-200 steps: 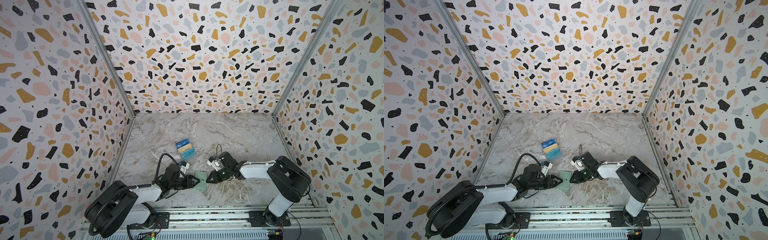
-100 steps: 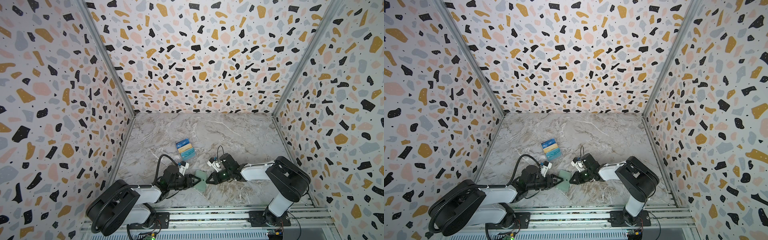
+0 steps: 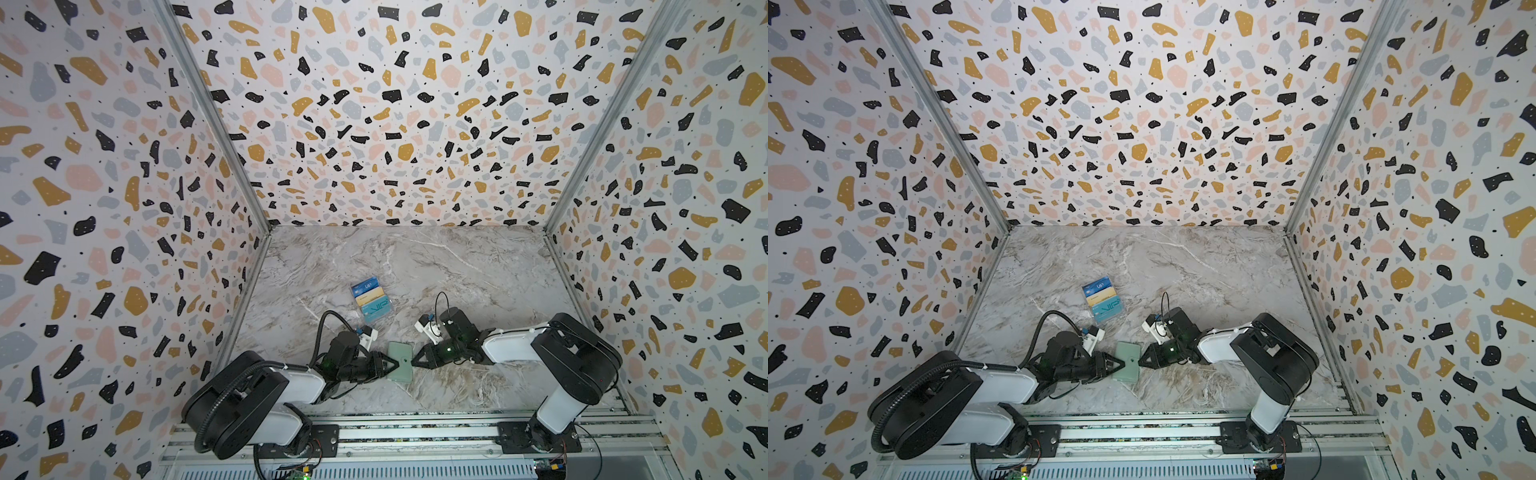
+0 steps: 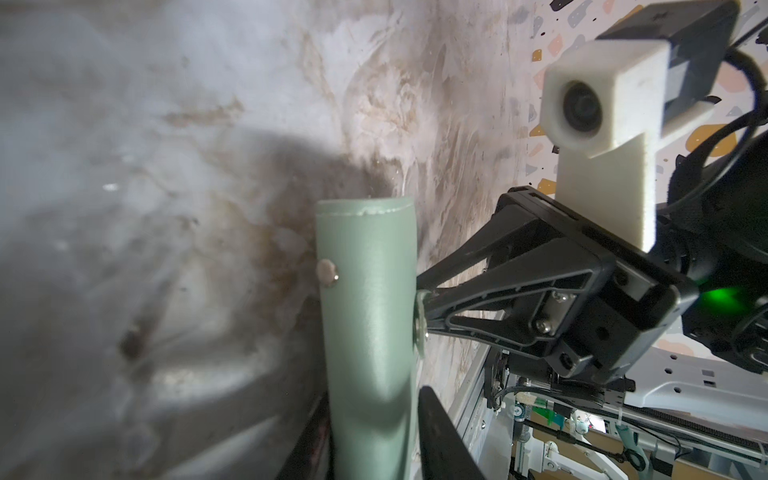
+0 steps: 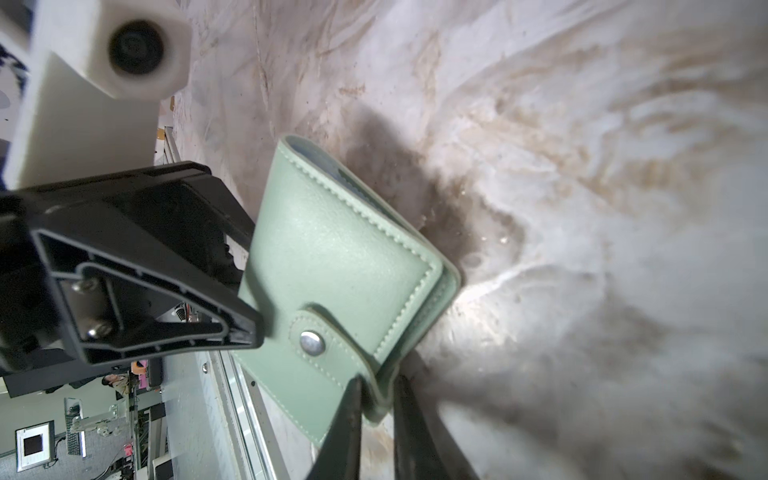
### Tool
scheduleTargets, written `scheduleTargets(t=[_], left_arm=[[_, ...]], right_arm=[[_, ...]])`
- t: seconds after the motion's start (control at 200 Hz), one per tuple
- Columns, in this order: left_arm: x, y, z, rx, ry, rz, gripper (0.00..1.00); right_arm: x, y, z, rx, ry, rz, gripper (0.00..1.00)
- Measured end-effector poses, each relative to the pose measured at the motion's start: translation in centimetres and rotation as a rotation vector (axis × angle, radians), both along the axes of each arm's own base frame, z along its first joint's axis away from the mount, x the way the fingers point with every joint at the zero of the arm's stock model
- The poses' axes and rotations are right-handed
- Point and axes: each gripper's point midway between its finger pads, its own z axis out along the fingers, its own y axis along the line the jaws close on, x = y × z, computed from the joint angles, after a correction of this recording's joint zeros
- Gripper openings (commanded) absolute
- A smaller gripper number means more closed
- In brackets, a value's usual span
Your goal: Take the credit cards out of the card holder
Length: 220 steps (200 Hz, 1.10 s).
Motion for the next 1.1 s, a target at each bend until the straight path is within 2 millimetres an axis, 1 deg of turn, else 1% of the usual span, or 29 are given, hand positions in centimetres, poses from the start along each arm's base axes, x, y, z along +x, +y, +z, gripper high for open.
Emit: scheduleTargets(t=[0.1,0.19,0.26,0.34,0.44,0.485,0.531,0.581,0.631,0.746,0.871,1.101], left_arm=[[0.2,-0.2,0.0,0.002,-0.004,-0.004,0.19],[0.8,-0.7,0.8,-0.012,-0.028,-0.007,0.13],[1.4,-0.9,1.3,-0.009,-0.056,-0.003,0.09],[2.2,-0.9,1.9,0.007,-0.088,0.013,0.05],[3.4,-0.8,2.9,0.039,-0.144,0.033,0.04],[4.0,-0.7,3.5,0.06,-0.176,0.042,0.04],[4.6,-0.6,4.0,0.084,-0.205,0.05,0.01],[5.3,-0.5,4.6,0.112,-0.236,0.062,0.0],[6.0,-0.3,5.3,0.132,-0.273,0.074,0.0],[7.1,0.1,6.6,0.17,-0.347,0.102,0.0],[7.5,0.8,7.0,0.211,-0.391,0.121,0.0],[7.9,1.9,7.9,0.256,-0.458,0.146,0.0]], right_arm=[[0.1,-0.1,0.1,-0.003,-0.005,-0.005,0.2],[0.4,-0.3,0.1,-0.025,-0.014,-0.012,0.23],[1.0,-0.3,0.7,-0.045,-0.036,-0.017,0.28],[2.2,0.0,2.2,-0.062,-0.083,-0.021,0.34],[4.5,0.9,5.3,-0.057,-0.169,-0.028,0.43],[5.4,1.3,6.7,-0.051,-0.207,-0.031,0.5],[6.3,1.6,7.9,-0.045,-0.241,-0.034,0.52],[7.0,1.7,9.0,-0.036,-0.266,-0.04,0.53],[7.6,1.6,9.7,-0.032,-0.276,-0.049,0.54],[8.5,1.1,10.2,-0.037,-0.276,-0.07,0.54],[9.0,0.9,10.6,-0.037,-0.272,-0.088,0.53],[9.0,1.6,11.3,-0.001,-0.256,-0.102,0.49]])
